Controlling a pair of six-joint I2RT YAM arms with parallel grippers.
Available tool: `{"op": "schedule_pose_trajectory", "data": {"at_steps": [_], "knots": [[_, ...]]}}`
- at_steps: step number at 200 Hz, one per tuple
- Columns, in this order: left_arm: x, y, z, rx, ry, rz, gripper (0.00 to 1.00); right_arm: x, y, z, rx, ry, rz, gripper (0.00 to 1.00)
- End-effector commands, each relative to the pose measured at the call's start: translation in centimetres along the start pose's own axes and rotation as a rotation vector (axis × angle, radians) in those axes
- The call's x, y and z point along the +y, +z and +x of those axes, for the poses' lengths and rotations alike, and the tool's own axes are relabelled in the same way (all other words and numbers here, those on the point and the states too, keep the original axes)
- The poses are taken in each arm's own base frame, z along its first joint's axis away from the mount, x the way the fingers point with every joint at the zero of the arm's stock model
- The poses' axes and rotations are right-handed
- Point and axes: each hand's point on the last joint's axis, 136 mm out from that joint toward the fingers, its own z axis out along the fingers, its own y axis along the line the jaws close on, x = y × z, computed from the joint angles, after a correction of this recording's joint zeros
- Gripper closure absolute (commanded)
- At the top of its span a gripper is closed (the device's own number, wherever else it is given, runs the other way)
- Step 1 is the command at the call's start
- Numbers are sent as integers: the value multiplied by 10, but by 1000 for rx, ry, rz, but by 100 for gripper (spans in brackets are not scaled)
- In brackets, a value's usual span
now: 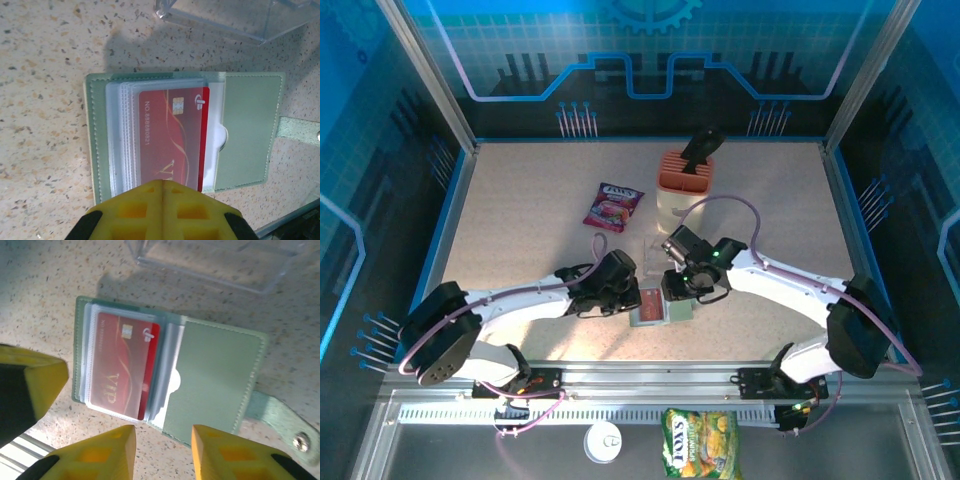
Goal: Take the credit cards out of the card holder
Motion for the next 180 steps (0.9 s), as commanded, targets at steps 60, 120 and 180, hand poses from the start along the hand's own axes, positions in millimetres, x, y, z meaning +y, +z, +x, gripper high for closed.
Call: {"op": "schedule_pose_trajectory", "data": {"at_steps": [60, 120, 180], "knots": [[-10, 18, 8, 68, -3, 15, 100, -24, 45, 25, 99, 94, -58, 72], [-13, 20, 6, 69, 6, 17, 100, -38, 60, 53, 157, 129, -32, 72], [-5, 17, 11, 71, 9, 13, 100, -32, 55, 61, 160, 141, -38, 72]]}}
